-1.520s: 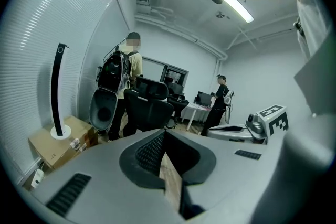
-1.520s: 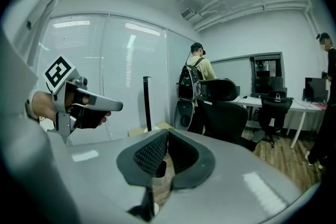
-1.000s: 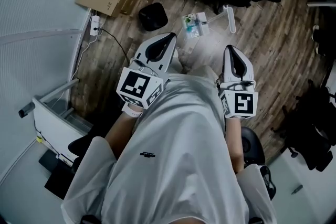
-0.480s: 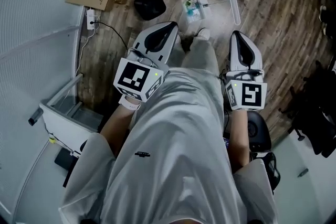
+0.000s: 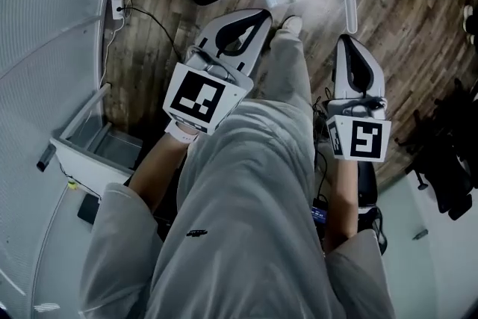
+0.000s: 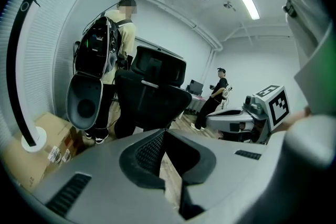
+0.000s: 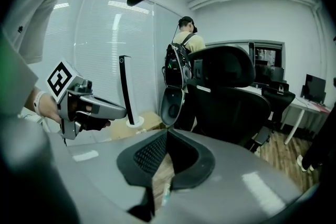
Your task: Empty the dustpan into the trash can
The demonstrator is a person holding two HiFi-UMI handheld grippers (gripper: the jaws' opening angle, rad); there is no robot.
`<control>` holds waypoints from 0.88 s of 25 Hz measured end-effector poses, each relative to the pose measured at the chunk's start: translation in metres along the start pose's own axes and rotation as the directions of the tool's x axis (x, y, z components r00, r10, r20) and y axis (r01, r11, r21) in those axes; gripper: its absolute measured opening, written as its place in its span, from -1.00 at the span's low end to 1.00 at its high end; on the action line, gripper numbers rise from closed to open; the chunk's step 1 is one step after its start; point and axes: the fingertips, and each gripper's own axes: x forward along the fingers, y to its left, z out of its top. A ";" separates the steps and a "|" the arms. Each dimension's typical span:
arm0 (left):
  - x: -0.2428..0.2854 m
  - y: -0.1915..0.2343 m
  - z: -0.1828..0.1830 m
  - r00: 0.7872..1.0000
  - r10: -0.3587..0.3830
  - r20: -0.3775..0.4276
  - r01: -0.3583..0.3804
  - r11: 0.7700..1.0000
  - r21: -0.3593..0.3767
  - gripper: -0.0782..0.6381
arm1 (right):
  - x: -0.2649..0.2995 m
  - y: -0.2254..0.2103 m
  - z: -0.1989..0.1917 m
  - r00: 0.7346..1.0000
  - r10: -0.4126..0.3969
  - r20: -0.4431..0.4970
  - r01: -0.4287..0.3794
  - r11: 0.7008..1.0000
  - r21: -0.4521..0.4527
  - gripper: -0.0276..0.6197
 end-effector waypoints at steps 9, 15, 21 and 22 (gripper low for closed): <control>0.040 0.020 -0.038 0.998 0.000 -0.068 -0.002 1.000 -0.030 -0.76 | 0.040 -0.029 -0.032 0.996 -0.005 -0.087 0.005 1.000 0.003 -0.75; 0.072 0.036 -0.058 0.997 -0.005 -0.079 0.003 1.000 -0.024 -0.76 | 0.058 -0.054 -0.053 0.987 -0.023 -0.161 0.021 1.000 -0.015 -0.70; 0.099 0.031 -0.074 0.995 -0.037 -0.092 0.035 0.999 -0.015 -0.76 | 0.074 -0.073 -0.074 0.966 -0.063 -0.249 0.049 0.997 -0.062 -0.50; 0.105 0.030 -0.080 0.994 -0.041 -0.104 0.040 0.999 -0.018 -0.76 | 0.076 -0.074 -0.078 0.964 -0.054 -0.259 0.043 0.998 -0.050 -0.46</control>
